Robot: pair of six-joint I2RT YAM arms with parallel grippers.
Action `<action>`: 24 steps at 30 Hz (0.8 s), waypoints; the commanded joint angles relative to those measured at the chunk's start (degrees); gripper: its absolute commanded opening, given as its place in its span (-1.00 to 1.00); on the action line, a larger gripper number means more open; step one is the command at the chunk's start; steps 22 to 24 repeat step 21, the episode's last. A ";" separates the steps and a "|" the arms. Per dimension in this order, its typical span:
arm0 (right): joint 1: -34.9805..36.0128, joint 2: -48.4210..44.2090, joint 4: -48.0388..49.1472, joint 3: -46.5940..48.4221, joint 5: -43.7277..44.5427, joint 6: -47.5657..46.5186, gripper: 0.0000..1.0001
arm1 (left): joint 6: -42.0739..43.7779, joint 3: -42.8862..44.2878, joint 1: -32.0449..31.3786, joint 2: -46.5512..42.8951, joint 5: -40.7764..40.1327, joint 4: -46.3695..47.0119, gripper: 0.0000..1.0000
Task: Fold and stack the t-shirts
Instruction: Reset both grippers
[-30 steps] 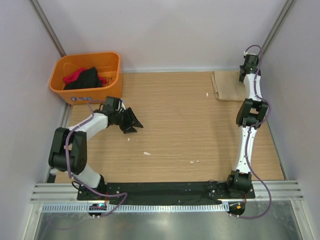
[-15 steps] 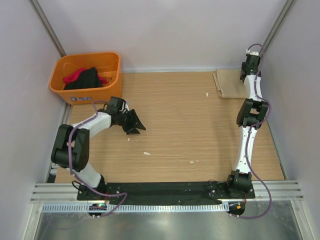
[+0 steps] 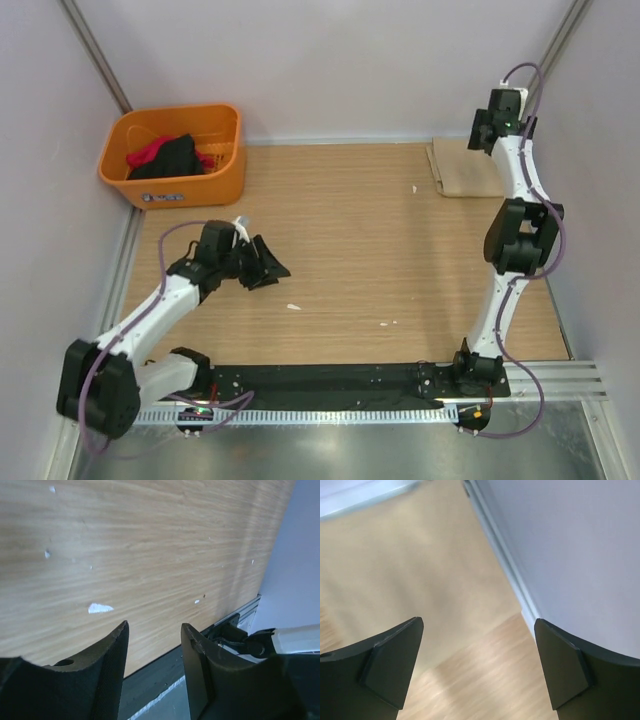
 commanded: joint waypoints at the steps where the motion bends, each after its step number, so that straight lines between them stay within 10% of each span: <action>1: 3.84 -13.80 -3.76 -12.43 0.08 9.86 0.99 | -6.01 -6.37 -2.50 -11.27 -1.35 2.45 -0.04; 7: 9.28 -33.05 -0.26 -48.09 -25.21 24.63 1.00 | -17.35 -20.17 -4.44 -32.20 -0.03 4.73 0.07; 18: 20.19 -62.66 10.11 -84.29 -40.43 30.80 0.99 | -36.25 -38.90 -4.53 -70.95 1.73 19.32 0.35; 21: 20.28 -73.82 13.28 -89.82 -47.19 30.90 1.00 | -42.30 -44.34 -4.53 -64.97 6.20 44.23 0.37; 24: 20.28 -73.82 13.28 -89.82 -47.19 30.90 1.00 | -42.30 -44.34 -4.53 -64.97 6.20 44.23 0.37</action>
